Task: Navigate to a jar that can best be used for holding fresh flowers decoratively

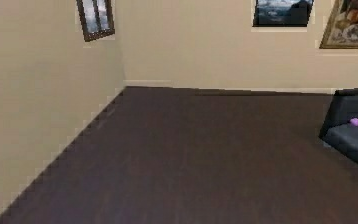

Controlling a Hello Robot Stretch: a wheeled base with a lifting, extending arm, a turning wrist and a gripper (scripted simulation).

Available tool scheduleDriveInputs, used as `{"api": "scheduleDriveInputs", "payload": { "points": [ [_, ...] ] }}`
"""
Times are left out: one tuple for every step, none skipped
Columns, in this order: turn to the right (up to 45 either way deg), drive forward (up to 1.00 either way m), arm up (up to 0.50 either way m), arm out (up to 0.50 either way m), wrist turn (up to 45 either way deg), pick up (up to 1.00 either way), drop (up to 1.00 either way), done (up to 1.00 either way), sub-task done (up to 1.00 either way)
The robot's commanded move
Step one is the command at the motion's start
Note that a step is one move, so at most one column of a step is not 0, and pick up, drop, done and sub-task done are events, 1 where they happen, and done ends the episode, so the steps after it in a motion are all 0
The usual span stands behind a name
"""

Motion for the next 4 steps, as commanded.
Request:
{"api": "scheduleDriveInputs", "payload": {
  "points": [
    [0.0,0.70,0.00,0.00,0.0,0.00,0.00,0.00,0.00],
    [-45.0,0.00,0.00,0.00,0.0,0.00,0.00,0.00,0.00],
    [-15.0,0.00,0.00,0.00,0.0,0.00,0.00,0.00,0.00],
    [0.0,0.55,0.00,0.00,0.0,0.00,0.00,0.00,0.00]
  ]
}}
